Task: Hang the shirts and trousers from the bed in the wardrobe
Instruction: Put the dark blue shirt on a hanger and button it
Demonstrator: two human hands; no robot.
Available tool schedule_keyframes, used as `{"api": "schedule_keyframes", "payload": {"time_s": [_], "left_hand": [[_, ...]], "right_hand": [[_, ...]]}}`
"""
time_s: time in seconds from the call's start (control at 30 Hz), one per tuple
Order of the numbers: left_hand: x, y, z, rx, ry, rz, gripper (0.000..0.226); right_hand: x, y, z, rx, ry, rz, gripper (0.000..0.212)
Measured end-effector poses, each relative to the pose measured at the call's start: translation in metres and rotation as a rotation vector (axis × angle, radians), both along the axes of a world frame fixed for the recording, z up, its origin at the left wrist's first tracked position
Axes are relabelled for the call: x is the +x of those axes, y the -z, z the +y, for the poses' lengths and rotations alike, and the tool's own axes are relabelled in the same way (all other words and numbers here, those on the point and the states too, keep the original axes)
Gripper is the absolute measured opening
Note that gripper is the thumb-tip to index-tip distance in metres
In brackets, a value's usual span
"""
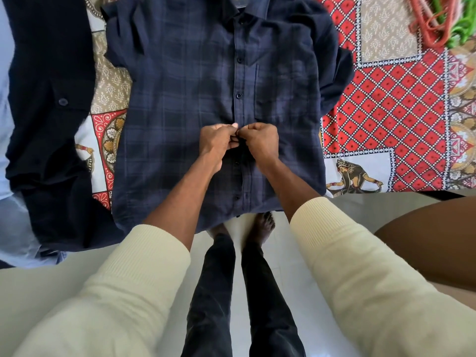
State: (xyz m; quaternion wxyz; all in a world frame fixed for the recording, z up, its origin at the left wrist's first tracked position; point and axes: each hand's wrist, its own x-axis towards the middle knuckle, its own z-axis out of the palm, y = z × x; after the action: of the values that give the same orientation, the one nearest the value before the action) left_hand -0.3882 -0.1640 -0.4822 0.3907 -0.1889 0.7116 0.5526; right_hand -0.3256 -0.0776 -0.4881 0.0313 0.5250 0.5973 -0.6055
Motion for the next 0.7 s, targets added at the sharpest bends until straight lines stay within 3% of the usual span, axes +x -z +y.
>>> {"api": "schedule_keyframes", "payload": {"time_s": [0.2,0.43,0.57,0.7], "left_hand": [[-0.014,0.006,0.0,-0.083,0.197,0.081,0.015],[-0.013,0.016,-0.01,-0.092,0.417,0.274,0.018],[-0.022,0.017,-0.009,-0.109,0.535,0.296,0.023],[-0.038,0.009,-0.011,-0.16,0.937,0.532,0.014]], "right_hand": [[0.004,0.009,-0.002,0.156,-0.135,-0.017,0.013],[0.002,0.006,0.018,0.042,-0.301,0.019,0.017],[-0.001,0.009,0.024,0.197,-0.456,0.035,0.006],[-0.002,0.016,0.019,0.35,-0.522,0.015,0.008]]}}
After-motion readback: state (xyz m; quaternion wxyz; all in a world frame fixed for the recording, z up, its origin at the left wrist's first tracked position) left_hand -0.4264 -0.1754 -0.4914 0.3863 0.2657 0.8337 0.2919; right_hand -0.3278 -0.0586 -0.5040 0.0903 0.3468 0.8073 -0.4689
